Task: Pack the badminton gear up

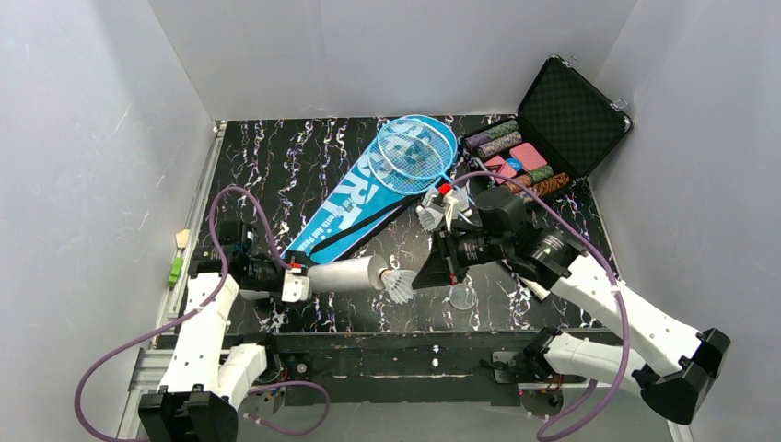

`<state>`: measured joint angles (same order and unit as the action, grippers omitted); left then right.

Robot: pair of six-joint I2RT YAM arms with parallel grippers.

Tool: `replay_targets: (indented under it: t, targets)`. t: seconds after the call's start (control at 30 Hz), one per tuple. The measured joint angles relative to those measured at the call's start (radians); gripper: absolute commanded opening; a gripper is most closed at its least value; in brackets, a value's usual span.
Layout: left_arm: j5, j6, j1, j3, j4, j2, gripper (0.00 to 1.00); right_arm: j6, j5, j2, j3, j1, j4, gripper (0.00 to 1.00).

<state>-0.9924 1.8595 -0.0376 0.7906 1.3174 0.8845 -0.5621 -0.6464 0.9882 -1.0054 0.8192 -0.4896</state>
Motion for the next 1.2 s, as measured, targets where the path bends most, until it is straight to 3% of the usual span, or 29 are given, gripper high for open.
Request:
replay_targets:
  t: [0.37, 0.53, 0.7, 1.07, 1.2]
  targets:
    - [0.0, 0.073, 0.0, 0.0, 0.051, -0.014, 0.1, -0.036, 0.013, 0.105, -0.057, 0.035, 0.027, 0.02]
    - [-0.004, 0.08, 0.0, 0.0, 0.061, -0.02, 0.1, -0.057, 0.048, 0.153, -0.08, 0.074, 0.047, 0.41]
    - [-0.008, 0.077, 0.0, 0.0, 0.067, -0.025, 0.09, -0.063, 0.105, 0.183, -0.092, 0.1, 0.043, 0.63]
    - [-0.04, 0.03, 0.0, 0.0, 0.062, -0.025, 0.09, -0.036, 0.261, 0.054, -0.092, 0.108, 0.021, 0.73]
    - [-0.051, 0.005, 0.0, 0.0, 0.062, -0.025, 0.08, -0.036, 0.314, 0.081, -0.095, 0.142, 0.029, 0.73]
